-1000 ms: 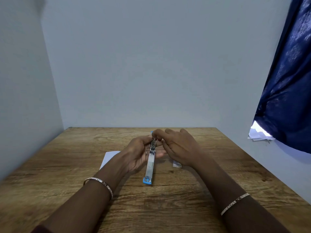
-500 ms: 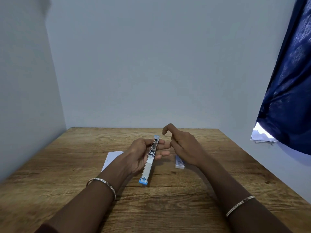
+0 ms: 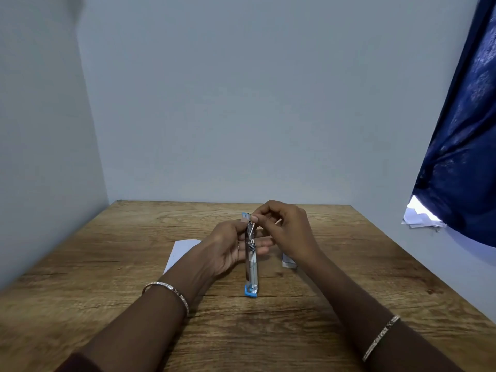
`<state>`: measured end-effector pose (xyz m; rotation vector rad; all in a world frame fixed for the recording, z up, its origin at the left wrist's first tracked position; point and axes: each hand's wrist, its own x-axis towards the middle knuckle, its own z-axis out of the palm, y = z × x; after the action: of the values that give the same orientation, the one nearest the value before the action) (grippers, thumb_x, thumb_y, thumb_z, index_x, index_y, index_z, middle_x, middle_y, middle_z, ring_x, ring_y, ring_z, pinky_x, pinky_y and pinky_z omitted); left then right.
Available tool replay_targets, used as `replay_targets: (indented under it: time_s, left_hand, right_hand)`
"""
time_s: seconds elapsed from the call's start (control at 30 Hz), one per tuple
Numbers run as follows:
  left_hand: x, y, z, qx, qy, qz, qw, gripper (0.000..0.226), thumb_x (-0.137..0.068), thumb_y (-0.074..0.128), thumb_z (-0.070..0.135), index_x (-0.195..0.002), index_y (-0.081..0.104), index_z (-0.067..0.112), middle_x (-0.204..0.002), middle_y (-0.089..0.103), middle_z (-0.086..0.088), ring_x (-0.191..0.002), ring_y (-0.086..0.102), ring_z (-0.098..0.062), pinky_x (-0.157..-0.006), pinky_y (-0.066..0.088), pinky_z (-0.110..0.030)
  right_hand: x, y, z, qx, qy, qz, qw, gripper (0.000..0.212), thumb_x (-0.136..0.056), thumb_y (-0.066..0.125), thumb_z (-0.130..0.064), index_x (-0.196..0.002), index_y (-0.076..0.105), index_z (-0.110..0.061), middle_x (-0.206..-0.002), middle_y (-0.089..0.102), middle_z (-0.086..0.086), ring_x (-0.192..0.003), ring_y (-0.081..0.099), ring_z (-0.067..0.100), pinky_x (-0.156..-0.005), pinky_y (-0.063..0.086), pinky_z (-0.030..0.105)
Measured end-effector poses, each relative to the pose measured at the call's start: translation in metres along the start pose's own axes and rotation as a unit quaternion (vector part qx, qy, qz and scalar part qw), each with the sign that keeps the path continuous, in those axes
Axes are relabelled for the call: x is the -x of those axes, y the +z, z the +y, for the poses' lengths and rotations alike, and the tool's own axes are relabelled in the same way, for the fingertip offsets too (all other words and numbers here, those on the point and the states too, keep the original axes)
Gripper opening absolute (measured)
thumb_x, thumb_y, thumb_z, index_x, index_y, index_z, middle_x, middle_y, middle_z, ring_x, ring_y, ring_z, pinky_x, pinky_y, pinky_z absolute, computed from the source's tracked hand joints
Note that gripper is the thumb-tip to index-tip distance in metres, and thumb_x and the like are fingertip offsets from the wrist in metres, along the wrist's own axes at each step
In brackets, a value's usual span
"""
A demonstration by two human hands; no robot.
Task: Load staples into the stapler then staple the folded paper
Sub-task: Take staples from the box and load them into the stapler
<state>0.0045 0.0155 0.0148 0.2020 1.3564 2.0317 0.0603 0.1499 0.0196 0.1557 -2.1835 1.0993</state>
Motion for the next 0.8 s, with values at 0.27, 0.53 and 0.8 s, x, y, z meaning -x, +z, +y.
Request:
replay_targets:
  time_s: [0.27,0.53,0.8]
  left_hand:
    - [-0.003,-0.003,0.002,0.039,0.002,-0.015,0.999,0.035,-0.107,0.034,0.016,-0.116,0.062,-0.003,-0.105,0.074,-0.027,-0.076,0.078,-0.033,-0.061,0.065,-0.041]
    - [-0.001,-0.007,0.005,0.072,0.026,-0.021,0.997,0.032,-0.108,0.031,0.016,-0.119,0.058,0.001,-0.100,0.075,-0.029,-0.081,0.077,-0.039,-0.060,0.064,-0.043]
    - [-0.006,-0.012,0.013,0.117,0.087,0.028,0.989,0.033,-0.109,0.027,0.011,-0.129,0.049,-0.004,-0.093,0.075,-0.026,-0.074,0.077,-0.035,-0.058,0.064,-0.044]
  right_hand:
    - [0.000,0.006,0.006,0.081,-0.012,0.072,0.994,0.008,-0.090,0.072,-0.019,-0.084,0.074,-0.015,-0.083,0.071,-0.002,-0.074,0.063,0.014,-0.066,0.048,0.029]
    - [-0.002,-0.009,0.007,0.124,-0.059,-0.005,0.991,0.042,-0.074,0.061,0.007,-0.106,0.070,-0.019,-0.105,0.064,-0.003,-0.085,0.060,0.016,-0.072,0.047,0.025]
    - [-0.002,-0.009,0.003,0.177,-0.136,-0.154,0.962,0.051,-0.068,0.076,-0.022,-0.117,0.061,-0.025,-0.117,0.056,-0.007,-0.109,0.051,0.019,-0.090,0.043,0.032]
